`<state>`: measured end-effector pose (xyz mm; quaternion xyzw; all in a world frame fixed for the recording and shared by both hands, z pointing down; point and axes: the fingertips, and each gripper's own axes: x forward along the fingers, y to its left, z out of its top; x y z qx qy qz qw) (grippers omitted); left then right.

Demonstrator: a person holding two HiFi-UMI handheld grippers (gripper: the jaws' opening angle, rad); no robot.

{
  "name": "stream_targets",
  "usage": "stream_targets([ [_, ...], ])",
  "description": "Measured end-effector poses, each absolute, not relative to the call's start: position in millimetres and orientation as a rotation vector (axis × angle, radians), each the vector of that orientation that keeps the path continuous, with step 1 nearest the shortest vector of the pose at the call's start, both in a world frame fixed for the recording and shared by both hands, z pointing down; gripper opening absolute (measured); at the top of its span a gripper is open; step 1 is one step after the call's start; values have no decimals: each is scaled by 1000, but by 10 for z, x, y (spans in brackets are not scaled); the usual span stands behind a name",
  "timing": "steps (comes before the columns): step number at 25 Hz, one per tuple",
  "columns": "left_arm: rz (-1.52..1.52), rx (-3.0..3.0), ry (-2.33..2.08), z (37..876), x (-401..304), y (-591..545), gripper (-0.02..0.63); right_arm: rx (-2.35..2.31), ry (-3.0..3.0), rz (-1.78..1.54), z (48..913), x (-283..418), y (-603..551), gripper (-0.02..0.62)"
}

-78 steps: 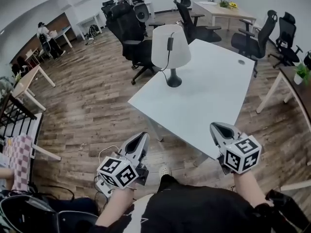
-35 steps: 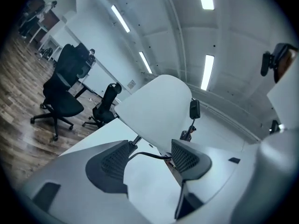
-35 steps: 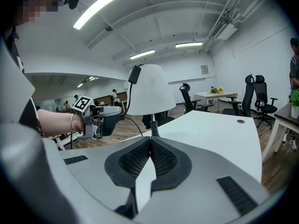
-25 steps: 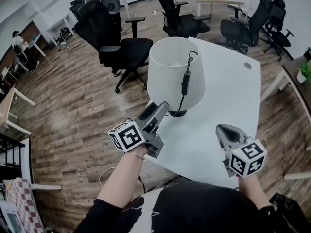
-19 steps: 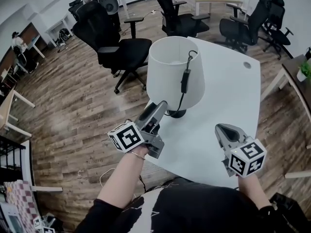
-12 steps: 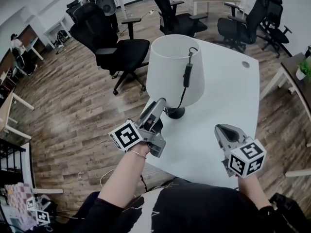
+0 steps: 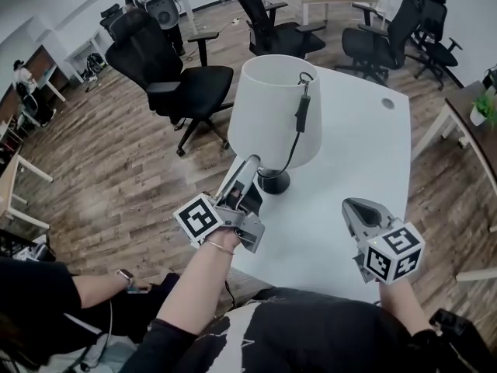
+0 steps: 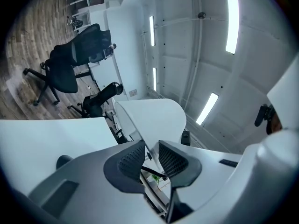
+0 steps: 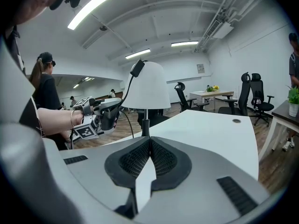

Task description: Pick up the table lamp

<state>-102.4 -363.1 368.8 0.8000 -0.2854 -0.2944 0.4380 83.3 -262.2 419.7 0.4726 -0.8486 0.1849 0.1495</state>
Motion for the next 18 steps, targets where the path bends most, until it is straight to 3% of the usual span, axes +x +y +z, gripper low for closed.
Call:
stream_targets([
  [18, -793, 1928, -661, 3679, -990, -3680, 66, 1210, -2597, 528, 4379, 271, -3299, 15],
])
